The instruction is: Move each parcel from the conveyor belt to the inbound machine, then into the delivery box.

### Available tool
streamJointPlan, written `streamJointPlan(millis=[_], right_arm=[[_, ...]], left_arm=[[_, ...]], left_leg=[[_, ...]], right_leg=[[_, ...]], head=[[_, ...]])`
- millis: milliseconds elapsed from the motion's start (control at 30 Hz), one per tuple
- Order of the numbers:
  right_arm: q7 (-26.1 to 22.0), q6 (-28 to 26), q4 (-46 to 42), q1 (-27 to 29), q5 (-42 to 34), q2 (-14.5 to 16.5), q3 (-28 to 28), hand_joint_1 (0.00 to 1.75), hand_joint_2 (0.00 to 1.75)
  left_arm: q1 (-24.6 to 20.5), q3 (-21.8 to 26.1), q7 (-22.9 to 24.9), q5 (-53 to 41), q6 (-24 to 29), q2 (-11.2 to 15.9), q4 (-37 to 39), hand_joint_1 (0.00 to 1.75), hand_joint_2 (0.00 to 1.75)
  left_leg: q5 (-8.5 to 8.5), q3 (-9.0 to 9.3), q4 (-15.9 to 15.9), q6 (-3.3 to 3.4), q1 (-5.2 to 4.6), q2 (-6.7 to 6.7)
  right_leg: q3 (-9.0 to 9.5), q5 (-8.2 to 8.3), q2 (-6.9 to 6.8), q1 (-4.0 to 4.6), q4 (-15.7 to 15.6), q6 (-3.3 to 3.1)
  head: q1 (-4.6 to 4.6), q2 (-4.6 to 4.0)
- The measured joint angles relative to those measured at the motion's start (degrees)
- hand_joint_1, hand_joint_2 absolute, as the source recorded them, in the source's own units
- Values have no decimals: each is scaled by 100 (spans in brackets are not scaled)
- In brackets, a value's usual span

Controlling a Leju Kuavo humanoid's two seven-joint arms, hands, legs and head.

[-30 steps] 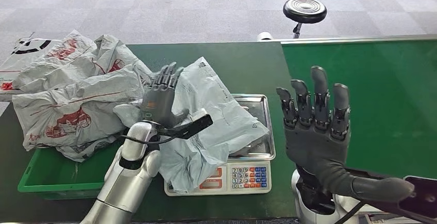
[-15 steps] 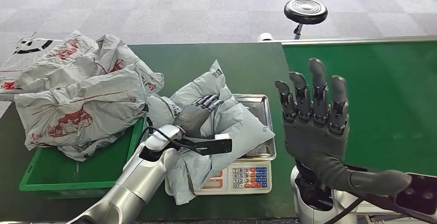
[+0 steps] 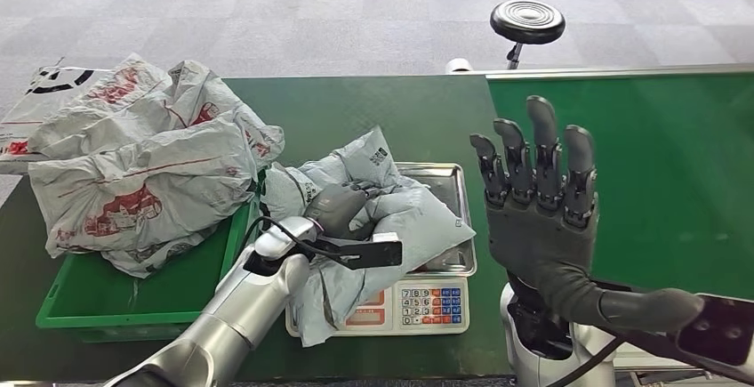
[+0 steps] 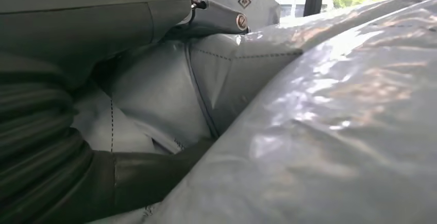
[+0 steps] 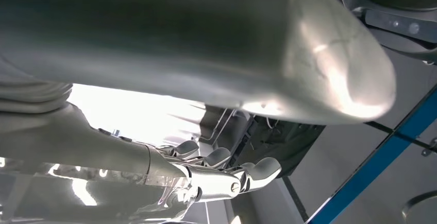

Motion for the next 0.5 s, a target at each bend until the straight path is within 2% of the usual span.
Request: streamJointPlan(millis=[133,500], right_arm=[[-5,-47,-22,76,45,-1,-11,0,0],[-6,-76,-61,144,46,-6,-26,0,0]], left_arm=[[30,77,341,284,842,5,-191,175,175],[112,339,483,616,1185,60,-630,175,175]], left_leg=[[2,-7,0,-2,0,1],[2,-26,0,-2,1,2]], right_leg=[[-10,2,4,0,1,0],[-31,1,6,1,2,-1]], head=[[0,0],[0,0]])
